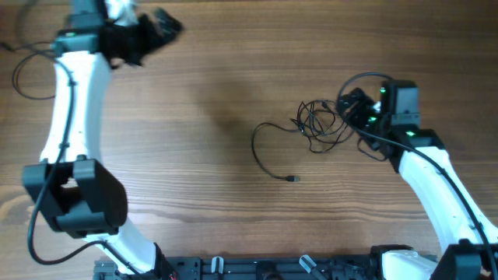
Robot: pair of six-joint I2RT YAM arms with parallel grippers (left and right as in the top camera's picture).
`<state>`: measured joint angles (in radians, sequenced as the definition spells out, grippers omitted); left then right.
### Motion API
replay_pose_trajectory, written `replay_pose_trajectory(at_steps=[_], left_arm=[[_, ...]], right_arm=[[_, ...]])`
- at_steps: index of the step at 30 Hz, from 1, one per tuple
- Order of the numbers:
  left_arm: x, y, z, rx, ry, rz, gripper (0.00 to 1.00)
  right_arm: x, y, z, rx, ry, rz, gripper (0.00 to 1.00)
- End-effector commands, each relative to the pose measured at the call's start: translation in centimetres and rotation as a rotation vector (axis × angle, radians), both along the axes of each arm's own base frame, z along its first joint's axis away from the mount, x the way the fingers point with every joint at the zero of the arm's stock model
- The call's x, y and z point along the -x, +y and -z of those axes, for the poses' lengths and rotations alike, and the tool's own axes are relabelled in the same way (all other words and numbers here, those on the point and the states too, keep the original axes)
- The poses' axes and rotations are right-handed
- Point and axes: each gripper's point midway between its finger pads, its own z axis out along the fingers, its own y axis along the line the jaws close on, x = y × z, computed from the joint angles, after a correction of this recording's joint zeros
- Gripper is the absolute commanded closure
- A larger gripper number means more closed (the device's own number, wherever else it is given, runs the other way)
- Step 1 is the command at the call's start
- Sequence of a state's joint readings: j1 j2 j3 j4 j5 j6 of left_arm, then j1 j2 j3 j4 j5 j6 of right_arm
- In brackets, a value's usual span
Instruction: Untangle cables
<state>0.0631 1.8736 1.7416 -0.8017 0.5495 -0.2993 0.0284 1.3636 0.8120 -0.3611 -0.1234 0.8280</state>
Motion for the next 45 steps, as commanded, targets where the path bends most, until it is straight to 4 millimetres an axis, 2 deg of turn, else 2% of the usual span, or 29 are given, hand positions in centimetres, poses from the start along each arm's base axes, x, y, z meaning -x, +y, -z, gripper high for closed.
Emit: replay_pose_trajectory(at_steps=[1,3,5,6,9,11,13,14,15,18,20,21,22,23,24,25,26,28,29,30,31,33,35,36,38,40,42,43,45], left_arm=[[4.3,-9.0,2.8,0.084,0.222,0.109,0.00],[7.1,-14.2,3.8,0.037,0.251,0.259,0.00],[8.9,-17.4,4.7,-0.023,0.269,0.310,0.00],[10.1,-18.7,5.5,-0.066,0.317,0.267,0.00],[13.4,-20.2,7.4,-0.180,0.478,-0.018,0.08],[14.4,-21.6,7.8,-0.165,0.513,-0.116,0.14],[15.0,-23.9,8.5,-0.130,0.504,-0.139,0.18],[15.4,-24.8,9.5,-0.114,0.521,-0.161,0.22],[15.7,-25.0,10.5,-0.113,0.547,-0.192,0.26],[15.3,-26.0,14.1,-0.112,0.571,-0.213,0.26],[14.8,-26.6,15.9,-0.113,0.579,-0.210,0.34],[14.9,-26.7,16.6,-0.121,0.587,-0.208,0.42],[15.0,-26.7,17.4,-0.136,0.596,-0.208,0.62],[15.0,-26.6,17.7,-0.150,0.590,-0.193,0.93],[14.8,-26.3,17.8,-0.175,0.563,-0.159,0.96],[14.3,-25.9,17.4,-0.193,0.531,-0.118,0.96],[13.7,-25.3,16.6,-0.204,0.495,-0.075,0.96],[11.9,-23.6,14.3,-0.200,0.419,-0.034,0.96],[11.4,-23.0,13.7,-0.194,0.403,-0.037,0.96],[10.5,-21.7,12.6,-0.180,0.388,-0.062,0.96],[10.2,-21.3,12.4,-0.175,0.385,-0.072,0.96],[10.1,-21.2,12.2,-0.161,0.391,-0.071,0.96],[10.4,-21.4,12.3,-0.163,0.395,-0.064,0.96],[10.4,-21.5,12.3,-0.164,0.395,-0.063,0.96],[10.5,-21.4,12.3,-0.165,0.398,-0.063,0.96],[10.6,-21.3,12.3,-0.168,0.402,-0.064,0.96],[10.7,-21.2,12.4,-0.176,0.409,-0.061,0.96],[10.7,-21.1,12.4,-0.184,0.401,-0.046,0.96],[10.7,-21.0,12.4,-0.185,0.403,-0.047,0.96]], right_arm=[[0.2,-5.1,-0.6,0.179,0.008,0.159,0.00],[0.4,-6.3,-0.5,0.189,0.014,0.196,0.00],[0.5,-6.9,-0.5,0.189,0.019,0.213,0.00],[0.6,-7.1,-0.4,0.186,0.023,0.218,0.00],[1.1,-6.8,0.0,0.175,0.051,0.206,0.00],[1.4,-6.8,0.2,0.177,0.066,0.204,0.00],[1.7,-6.7,0.4,0.172,0.079,0.197,0.00],[1.8,-6.6,0.4,0.168,0.083,0.194,0.00],[1.9,-6.6,0.5,0.168,0.088,0.193,0.00],[2.2,-6.2,0.8,0.151,0.103,0.180,0.00],[2.1,-5.9,0.8,0.135,0.102,0.170,0.00],[2.1,-5.5,0.8,0.116,0.103,0.156,0.00],[2.1,-4.4,0.8,0.071,0.102,0.107,0.00],[2.0,-3.1,0.7,0.043,0.091,0.022,0.00],[1.8,-1.4,0.3,0.007,0.058,-0.107,0.00],[1.8,0.0,-0.2,-0.012,0.024,-0.218,0.00],[1.9,2.3,-1.1,-0.035,-0.053,-0.419,0.00],[2.7,6.1,-3.4,-0.080,-0.235,-0.750,0.02],[3.0,7.3,-4.4,-0.100,-0.317,-0.852,0.04],[3.0,8.1,-5.0,-0.094,-0.374,-0.915,0.09],[3.0,8.5,-4.8,-0.072,-0.395,-0.943,0.14],[2.9,9.9,-4.4,-0.070,-0.420,-0.985,0.15],[2.8,12.6,-3.4,-0.062,-0.428,-1.056,0.18],[2.3,13.1,-2.6,-0.046,-0.401,-1.033,0.21],[-0.4,12.4,0.6,0.006,-0.253,-0.795,0.25],[-1.2,11.8,2.8,-0.032,-0.155,-0.644,0.27],[-1.4,11.5,5.6,-0.094,-0.055,-0.537,0.37],[-1.3,11.8,6.9,-0.124,-0.025,-0.529,0.35],[-1.0,13.7,7.4,-0.217,-0.035,-0.606,0.27]])
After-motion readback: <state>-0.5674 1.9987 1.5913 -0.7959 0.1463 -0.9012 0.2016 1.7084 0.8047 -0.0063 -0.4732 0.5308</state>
